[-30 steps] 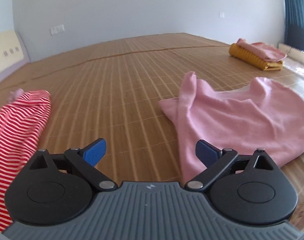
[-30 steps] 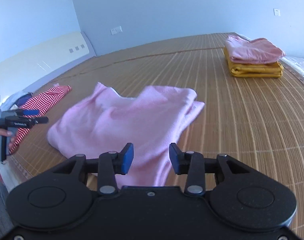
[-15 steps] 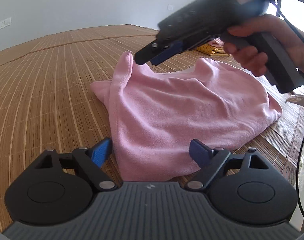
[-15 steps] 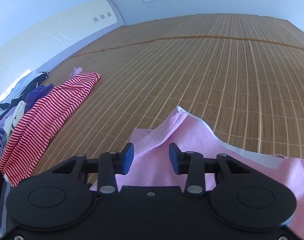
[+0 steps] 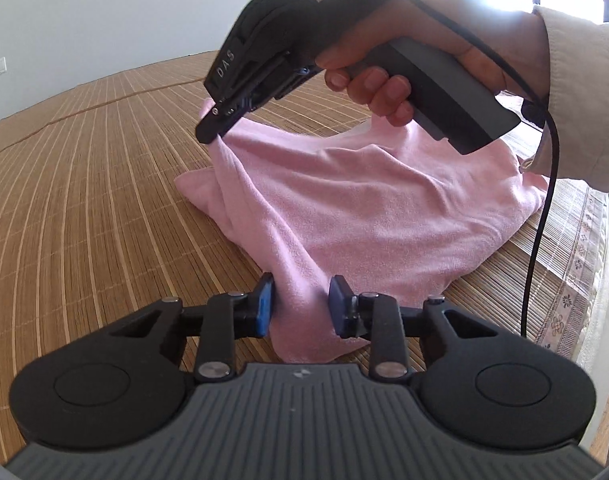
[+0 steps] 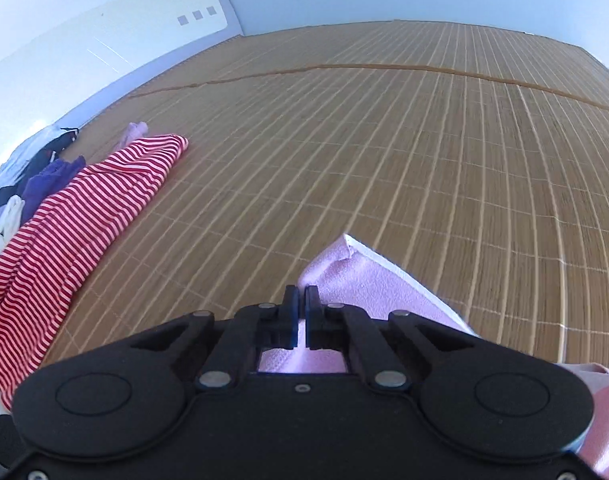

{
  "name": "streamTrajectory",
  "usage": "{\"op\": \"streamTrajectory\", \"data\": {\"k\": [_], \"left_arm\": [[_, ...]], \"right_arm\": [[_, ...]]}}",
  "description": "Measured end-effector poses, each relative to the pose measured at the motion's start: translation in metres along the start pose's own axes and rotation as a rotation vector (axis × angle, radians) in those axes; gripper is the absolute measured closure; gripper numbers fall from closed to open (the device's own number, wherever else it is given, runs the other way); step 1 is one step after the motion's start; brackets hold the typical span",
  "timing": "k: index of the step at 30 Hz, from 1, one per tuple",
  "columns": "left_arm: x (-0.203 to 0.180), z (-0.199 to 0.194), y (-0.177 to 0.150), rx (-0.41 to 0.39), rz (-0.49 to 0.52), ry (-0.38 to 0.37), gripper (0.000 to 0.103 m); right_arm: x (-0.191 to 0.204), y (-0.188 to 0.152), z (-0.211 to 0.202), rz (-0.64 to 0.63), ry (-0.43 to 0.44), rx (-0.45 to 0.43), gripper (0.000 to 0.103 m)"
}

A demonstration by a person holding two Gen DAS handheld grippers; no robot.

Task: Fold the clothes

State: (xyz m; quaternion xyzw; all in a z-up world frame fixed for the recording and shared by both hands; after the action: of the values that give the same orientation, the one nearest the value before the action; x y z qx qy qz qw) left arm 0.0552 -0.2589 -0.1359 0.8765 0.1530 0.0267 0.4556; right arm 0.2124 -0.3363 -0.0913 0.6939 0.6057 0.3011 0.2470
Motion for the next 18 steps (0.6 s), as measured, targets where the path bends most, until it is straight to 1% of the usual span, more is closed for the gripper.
{"op": "streamTrajectory", "data": {"k": [1, 3, 4, 5, 6, 7, 8, 10, 12, 14, 15, 16, 18], "left_arm": [[0.0, 0.0, 0.0, 0.005, -0.004, 0.0, 0.069], [-0.001, 0.002, -0.001, 0.024, -0.003, 0.005, 0.069], [-0.001, 0.002, -0.002, 0.032, 0.002, 0.007, 0.069], [-0.002, 0.003, -0.002, 0.039, 0.006, 0.003, 0.069], [-0.001, 0.002, -0.003, 0.045, -0.004, -0.002, 0.068], [0.0, 0.0, -0.004, 0.051, -0.013, -0.007, 0.068], [0.001, -0.002, -0.004, 0.057, -0.023, -0.012, 0.068], [0.006, -0.005, -0.006, 0.075, -0.057, -0.025, 0.068], [0.008, -0.007, -0.009, 0.087, -0.077, -0.036, 0.068], [0.006, -0.008, -0.01, 0.094, -0.062, -0.047, 0.068], [0.006, -0.01, -0.01, 0.098, -0.052, -0.054, 0.068], [0.01, -0.014, -0.009, 0.092, -0.053, -0.041, 0.068], [0.019, -0.022, -0.006, 0.08, -0.068, -0.008, 0.068]], "right_arm": [[0.008, 0.002, -0.001, -0.011, 0.012, 0.003, 0.099], [0.02, -0.002, 0.008, -0.063, -0.004, 0.023, 0.098], [0.025, -0.005, 0.014, -0.084, -0.01, 0.037, 0.095], [0.031, -0.008, 0.02, -0.101, -0.012, 0.052, 0.086], [0.034, -0.011, 0.023, -0.095, 0.01, 0.072, 0.079], [0.035, -0.013, 0.021, -0.085, 0.036, 0.067, 0.065], [0.036, -0.013, 0.017, -0.076, 0.061, 0.06, 0.059], [0.026, -0.011, -0.003, -0.063, 0.083, 0.02, 0.059], [0.008, -0.008, -0.026, -0.038, 0.078, -0.023, 0.057], [-0.015, -0.008, -0.051, -0.023, 0.057, -0.065, 0.044], [-0.028, -0.011, -0.063, -0.037, 0.035, -0.084, 0.043], [-0.039, -0.016, -0.073, -0.049, 0.007, -0.099, 0.043], [-0.078, -0.029, -0.095, -0.056, -0.095, -0.132, 0.043]]}}
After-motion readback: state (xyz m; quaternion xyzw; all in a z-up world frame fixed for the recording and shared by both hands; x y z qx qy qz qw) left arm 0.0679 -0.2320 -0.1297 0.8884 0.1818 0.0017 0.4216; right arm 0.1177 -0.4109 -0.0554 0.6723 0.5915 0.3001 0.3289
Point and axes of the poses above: each gripper's, at about its wrist camera, not at the fingertips, and z roughly the way its jaws point, x to its left, y to its top, the point moved 10 cm from there along z, roughly the way its jaws point, and after that the axes turned 10 degrees about -y, right-handed, at the moved point
